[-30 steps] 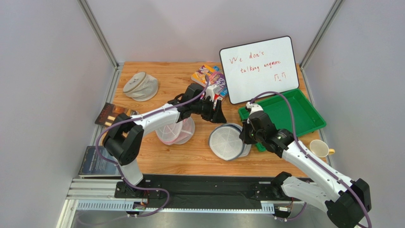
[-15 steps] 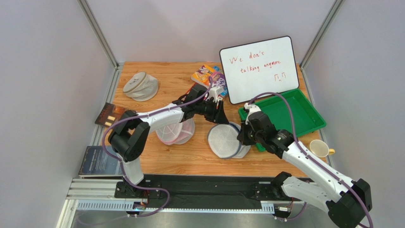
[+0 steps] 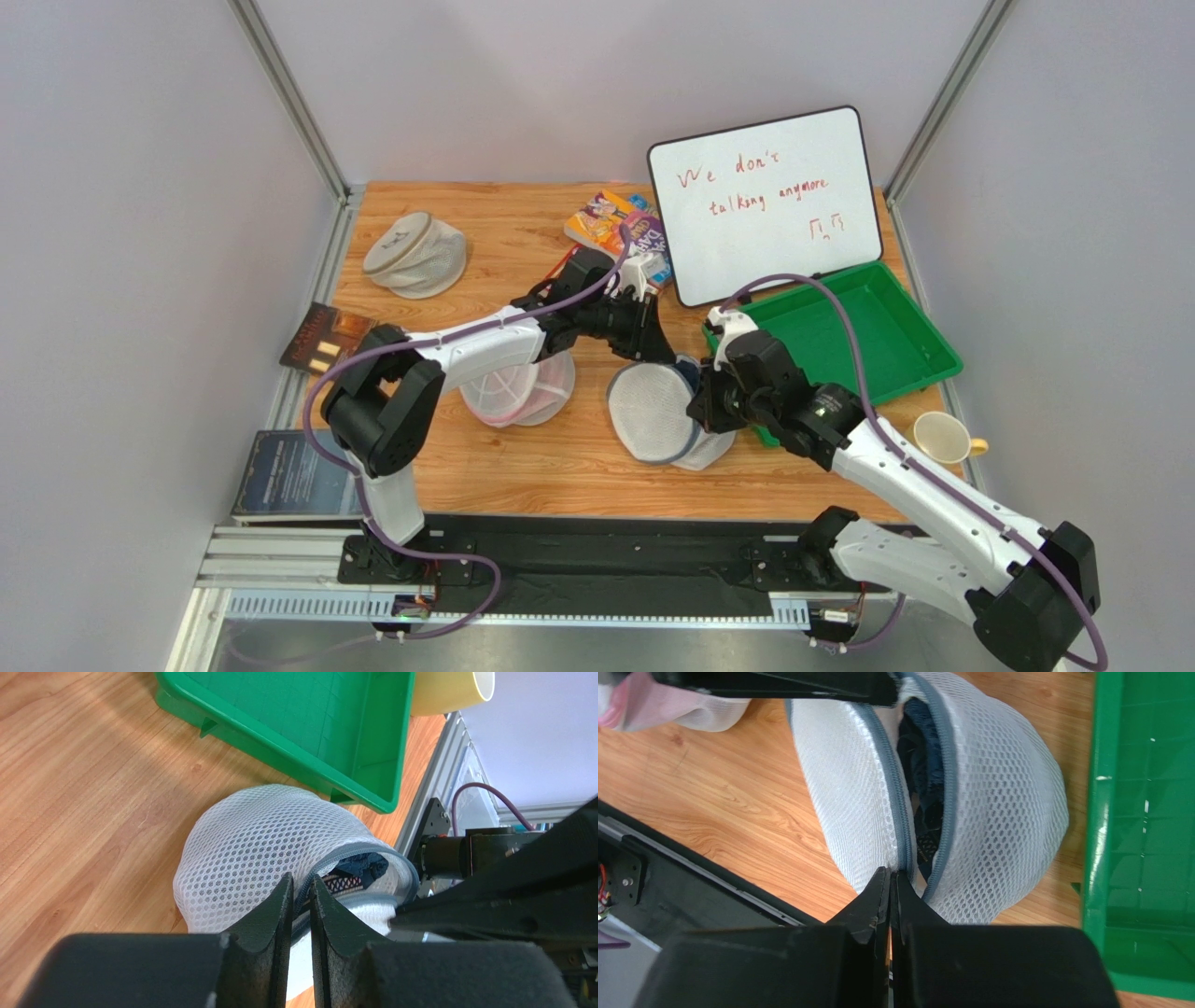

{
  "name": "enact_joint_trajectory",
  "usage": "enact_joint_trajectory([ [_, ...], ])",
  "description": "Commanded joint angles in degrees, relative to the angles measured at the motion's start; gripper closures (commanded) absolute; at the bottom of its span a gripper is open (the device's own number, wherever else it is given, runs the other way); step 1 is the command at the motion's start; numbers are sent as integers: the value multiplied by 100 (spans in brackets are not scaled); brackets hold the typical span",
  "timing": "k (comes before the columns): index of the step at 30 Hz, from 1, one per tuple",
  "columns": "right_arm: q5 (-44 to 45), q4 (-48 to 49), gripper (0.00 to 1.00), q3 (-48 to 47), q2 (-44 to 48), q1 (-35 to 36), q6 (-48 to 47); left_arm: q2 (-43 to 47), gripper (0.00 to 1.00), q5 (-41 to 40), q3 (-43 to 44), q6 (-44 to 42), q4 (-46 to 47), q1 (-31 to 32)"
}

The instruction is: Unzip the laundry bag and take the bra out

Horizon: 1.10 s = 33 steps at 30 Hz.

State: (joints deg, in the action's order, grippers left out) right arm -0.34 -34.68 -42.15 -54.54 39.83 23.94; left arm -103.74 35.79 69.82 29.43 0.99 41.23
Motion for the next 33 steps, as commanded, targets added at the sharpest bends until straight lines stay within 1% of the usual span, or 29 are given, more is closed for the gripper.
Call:
enact_joint_trajectory([
  [1,-300,488,100,-364,67,252,-48,-58,81,156,233,80,296,34],
  [4,-291,532,100,-460,-3,506,-56,-76,84,174,277,80,252,25],
  [6,-239,550,100,-557,-91,665,-109,-102,89,182,330,46,156,25],
  [7,-212,558,100,-601,-135,831,-170,-120,94,174,374,28,129,34],
  [9,-186,602,100,-697,-258,973,-206,-146,99,174,418,10,50,25],
  [14,-326,787,100,-873,-592,1430,-381,-190,100,209,506,-16,6,25],
  [20,-616,822,100,-1207,-1295,1993,-663,-243,100,262,568,-34,-47,25],
  [21,-643,866,97,-1243,-1435,2106,-654,-243,100,253,559,-43,-55,25],
  [22,-686,918,91,-1269,-1488,2151,-645,-243,100,262,568,-51,-56,16],
  [23,-783,980,82,-1313,-1541,2177,-576,-243,100,253,568,-60,-64,25],
  [24,-844,1102,65,-1322,-1559,2239,-558,-251,100,262,568,-60,-64,25],
  [26,-985,1208,53,-1374,-1507,2257,-531,-243,100,253,568,-78,-73,25],
  [27,-994,1218,43,-1392,-1472,2266,-522,-243,100,253,568,-78,-73,16],
  [30,-907,1078,38,-1497,-1279,2274,-592,-216,100,244,568,-113,-73,25],
  [33,-740,797,37,-1577,-989,2266,-689,-164,100,235,541,-130,-73,25],
])
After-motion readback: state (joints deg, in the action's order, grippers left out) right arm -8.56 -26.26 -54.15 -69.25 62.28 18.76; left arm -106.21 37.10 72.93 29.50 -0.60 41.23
